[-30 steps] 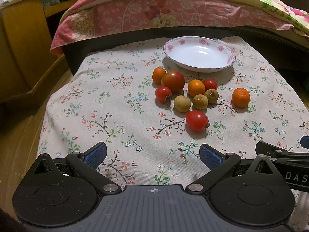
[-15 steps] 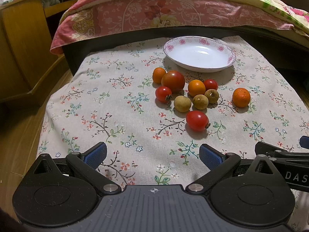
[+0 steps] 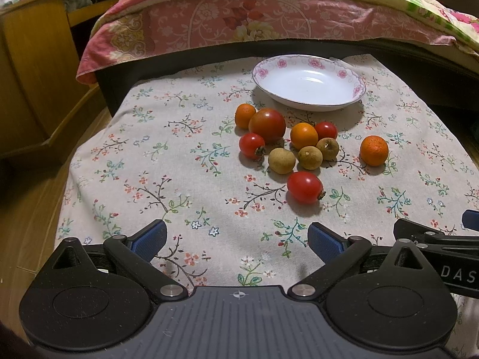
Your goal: Organize fruits
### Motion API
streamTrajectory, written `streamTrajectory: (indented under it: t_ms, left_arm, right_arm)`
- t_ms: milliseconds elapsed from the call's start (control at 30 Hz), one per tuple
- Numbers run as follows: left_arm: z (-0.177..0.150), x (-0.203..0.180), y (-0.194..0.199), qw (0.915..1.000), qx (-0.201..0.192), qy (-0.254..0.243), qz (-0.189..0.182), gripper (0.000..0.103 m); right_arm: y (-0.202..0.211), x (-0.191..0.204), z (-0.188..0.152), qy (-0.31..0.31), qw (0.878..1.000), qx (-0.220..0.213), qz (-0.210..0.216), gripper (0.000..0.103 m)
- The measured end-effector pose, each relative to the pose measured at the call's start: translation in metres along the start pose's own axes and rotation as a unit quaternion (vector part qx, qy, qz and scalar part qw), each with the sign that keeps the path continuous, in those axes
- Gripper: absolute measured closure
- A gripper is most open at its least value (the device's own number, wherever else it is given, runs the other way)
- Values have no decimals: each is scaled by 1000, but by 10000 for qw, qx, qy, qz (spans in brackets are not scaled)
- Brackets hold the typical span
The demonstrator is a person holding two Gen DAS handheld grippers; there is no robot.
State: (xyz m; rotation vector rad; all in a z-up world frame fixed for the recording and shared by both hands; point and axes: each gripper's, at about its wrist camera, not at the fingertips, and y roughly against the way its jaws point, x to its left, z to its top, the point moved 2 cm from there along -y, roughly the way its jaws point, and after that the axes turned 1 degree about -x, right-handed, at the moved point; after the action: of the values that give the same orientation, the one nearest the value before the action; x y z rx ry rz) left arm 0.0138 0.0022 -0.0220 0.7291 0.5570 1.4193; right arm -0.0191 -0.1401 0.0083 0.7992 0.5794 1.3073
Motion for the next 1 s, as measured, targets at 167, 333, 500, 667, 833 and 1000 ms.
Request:
streamTrajectory:
  t_ms: [167, 333, 500, 667, 833, 1000]
  left_arm:
    - [2, -2, -3, 10000, 10, -20, -9, 2]
    - [4, -3, -5, 10000, -4, -68, -5, 2]
    - [10, -3, -9, 9999, -42, -81, -100, 2]
    - [15, -5, -15, 9995, -53, -40, -307, 2]
    - [19, -8, -24, 9987, 3, -53, -511, 6]
    - [22, -16, -32, 9971, 35, -134, -748, 11]
  right_arm:
    - [-1, -1, 1, -14, 10000, 30, 28, 3]
    - [-3, -1, 4, 26, 10000, 38, 76, 4]
    - [-5, -2, 9, 66, 9998, 5, 187, 5]
    - [-10, -5, 20, 96, 9989, 94, 444, 11]
    - [-17, -5, 36, 349, 9972, 88, 658, 19]
    - [-31, -5, 50, 567, 9937, 156, 955, 30]
